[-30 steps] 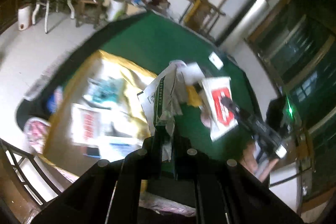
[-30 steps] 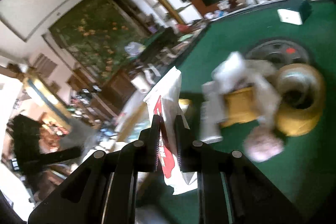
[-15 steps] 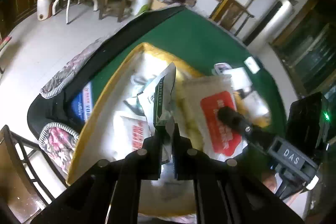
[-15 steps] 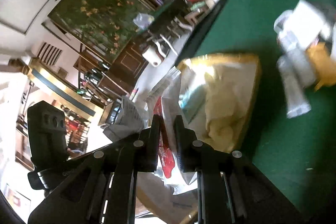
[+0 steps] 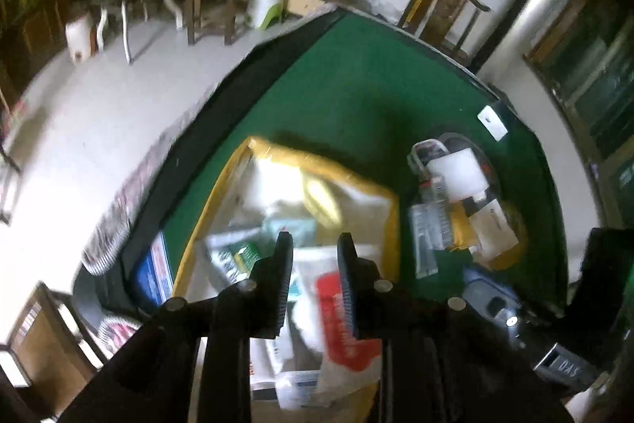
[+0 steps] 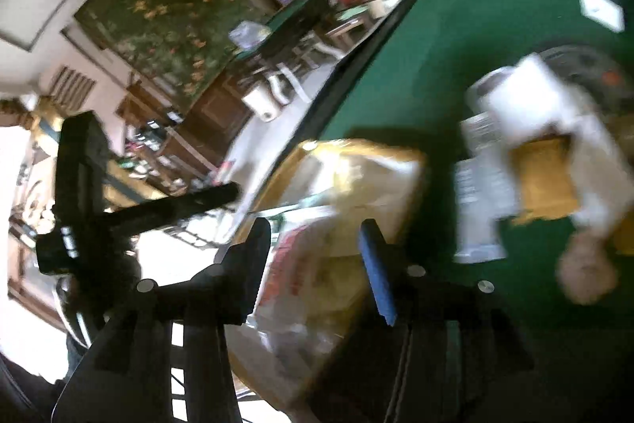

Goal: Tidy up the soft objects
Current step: 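Move the right tool toward the pink plush ball while the left returns to the pile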

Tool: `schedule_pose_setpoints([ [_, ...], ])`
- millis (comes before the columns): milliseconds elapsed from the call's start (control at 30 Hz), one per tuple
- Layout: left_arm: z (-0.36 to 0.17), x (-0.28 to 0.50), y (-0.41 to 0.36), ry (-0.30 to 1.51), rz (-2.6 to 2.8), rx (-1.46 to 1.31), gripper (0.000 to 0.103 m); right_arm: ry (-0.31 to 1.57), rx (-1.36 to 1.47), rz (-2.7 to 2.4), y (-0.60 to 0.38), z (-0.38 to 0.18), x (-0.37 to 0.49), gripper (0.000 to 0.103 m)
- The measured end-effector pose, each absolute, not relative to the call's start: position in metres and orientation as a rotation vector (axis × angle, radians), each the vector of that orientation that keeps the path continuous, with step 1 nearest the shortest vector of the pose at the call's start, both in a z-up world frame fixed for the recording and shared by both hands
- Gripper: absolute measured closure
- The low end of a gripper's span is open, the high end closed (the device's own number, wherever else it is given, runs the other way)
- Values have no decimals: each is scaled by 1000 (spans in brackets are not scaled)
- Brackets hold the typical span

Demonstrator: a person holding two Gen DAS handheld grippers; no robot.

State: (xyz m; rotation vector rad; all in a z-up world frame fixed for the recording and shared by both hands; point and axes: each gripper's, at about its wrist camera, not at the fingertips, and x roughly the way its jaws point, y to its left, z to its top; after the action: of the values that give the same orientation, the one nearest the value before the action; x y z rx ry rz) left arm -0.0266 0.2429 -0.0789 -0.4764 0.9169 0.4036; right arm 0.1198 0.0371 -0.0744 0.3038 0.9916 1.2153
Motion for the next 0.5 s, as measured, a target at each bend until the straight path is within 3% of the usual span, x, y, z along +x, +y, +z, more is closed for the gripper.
schedule_pose_setpoints([
  [67, -64, -17, 229, 914, 408, -413, 42, 979, 296, 1141, 11, -73, 128, 46],
  [133, -56, -12, 213, 911, 370, -375, 34, 966, 289, 1077, -17, -82, 134, 41],
  [333, -76, -12, 170, 807, 212, -412, 31, 935, 246, 882, -74, -129, 155, 39],
  [500, -104, -18, 129, 813, 187, -328, 31, 990, 159, 806, -55, -151, 175, 39],
])
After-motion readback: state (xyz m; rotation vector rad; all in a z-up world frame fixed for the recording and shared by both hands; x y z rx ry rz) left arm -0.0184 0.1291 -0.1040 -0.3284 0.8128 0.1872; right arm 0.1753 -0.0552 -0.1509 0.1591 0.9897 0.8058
